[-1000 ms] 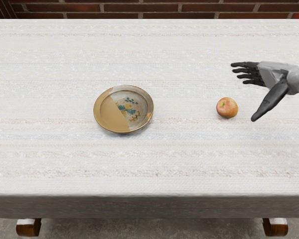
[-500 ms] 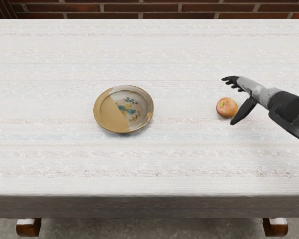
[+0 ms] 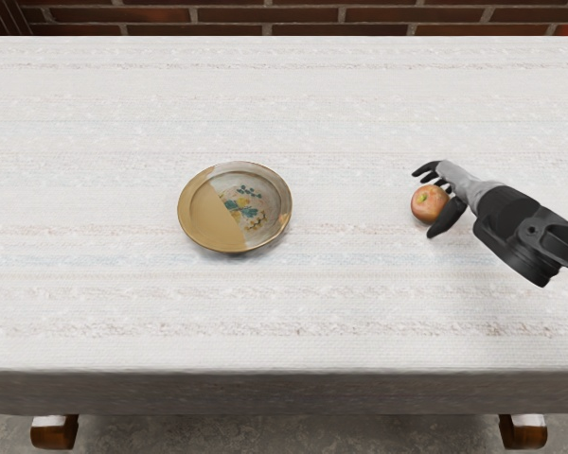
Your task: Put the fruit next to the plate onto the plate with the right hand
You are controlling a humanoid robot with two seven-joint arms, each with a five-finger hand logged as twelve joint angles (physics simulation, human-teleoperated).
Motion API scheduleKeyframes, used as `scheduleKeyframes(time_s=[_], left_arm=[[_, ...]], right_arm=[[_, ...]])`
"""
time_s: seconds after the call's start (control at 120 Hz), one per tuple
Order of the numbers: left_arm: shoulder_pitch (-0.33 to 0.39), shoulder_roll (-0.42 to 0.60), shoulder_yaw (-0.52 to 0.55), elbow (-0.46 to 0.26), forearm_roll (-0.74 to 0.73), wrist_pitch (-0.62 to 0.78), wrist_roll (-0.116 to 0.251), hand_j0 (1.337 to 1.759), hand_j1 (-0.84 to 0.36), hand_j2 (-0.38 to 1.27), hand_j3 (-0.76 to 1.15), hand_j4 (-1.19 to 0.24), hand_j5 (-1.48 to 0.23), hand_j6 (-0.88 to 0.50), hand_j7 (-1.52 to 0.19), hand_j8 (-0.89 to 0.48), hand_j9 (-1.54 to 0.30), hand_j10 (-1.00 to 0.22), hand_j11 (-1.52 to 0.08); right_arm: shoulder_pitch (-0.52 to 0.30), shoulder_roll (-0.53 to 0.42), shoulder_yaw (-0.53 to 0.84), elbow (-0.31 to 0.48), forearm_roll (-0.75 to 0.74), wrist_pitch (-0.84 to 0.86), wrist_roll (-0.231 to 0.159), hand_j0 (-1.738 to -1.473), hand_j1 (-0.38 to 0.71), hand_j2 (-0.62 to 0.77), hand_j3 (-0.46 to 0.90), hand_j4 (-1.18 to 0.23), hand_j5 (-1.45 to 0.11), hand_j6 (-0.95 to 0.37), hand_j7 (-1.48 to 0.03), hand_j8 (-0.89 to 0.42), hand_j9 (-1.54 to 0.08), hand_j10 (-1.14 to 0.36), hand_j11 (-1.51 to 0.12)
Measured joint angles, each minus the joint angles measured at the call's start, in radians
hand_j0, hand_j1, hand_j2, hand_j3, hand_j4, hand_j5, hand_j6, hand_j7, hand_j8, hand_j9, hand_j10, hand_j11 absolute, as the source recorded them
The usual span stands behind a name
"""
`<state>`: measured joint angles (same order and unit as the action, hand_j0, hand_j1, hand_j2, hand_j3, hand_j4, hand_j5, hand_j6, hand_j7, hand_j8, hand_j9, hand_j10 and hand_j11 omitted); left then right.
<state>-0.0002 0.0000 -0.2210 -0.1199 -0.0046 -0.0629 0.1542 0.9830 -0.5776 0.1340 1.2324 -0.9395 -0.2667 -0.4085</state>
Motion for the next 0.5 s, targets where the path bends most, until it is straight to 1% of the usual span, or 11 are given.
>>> scheduleKeyframes(time_s=[0.258,0.283,0.5], left_arm=[[-0.001,0.000,0.000,0.000,0.000,0.000,0.000,1.658,0.06,0.05,0.00,-0.24,-0.31,-0.24,-0.31,-0.24,-0.31,-0.24,-0.31],[-0.001,0.000,0.000,0.000,0.000,0.000,0.000,1.658,0.06,0.05,0.00,-0.24,-0.31,-0.24,-0.31,-0.24,-0.31,-0.24,-0.31],[0.000,0.000,0.000,0.000,0.000,0.000,0.000,1.658,0.06,0.05,0.00,-0.24,-0.31,-0.24,-0.31,-0.24,-0.31,-0.24,-0.31]], right_arm=[[0.000,0.024,-0.005,-0.038,0.000,-0.017,-0.002,-1.658,0.08,-0.07,0.00,-0.36,-0.47,-0.36,-0.46,-0.36,-0.47,-0.36,-0.47],[0.000,0.025,-0.006,-0.039,0.000,-0.018,-0.002,-1.658,0.11,0.01,0.00,-0.37,-0.48,-0.37,-0.47,-0.37,-0.48,-0.37,-0.48],[0.000,0.031,-0.013,-0.057,0.000,-0.023,-0.001,-1.658,0.16,-0.05,0.00,-0.42,-0.55,-0.43,-0.55,-0.42,-0.55,-0.42,-0.55]])
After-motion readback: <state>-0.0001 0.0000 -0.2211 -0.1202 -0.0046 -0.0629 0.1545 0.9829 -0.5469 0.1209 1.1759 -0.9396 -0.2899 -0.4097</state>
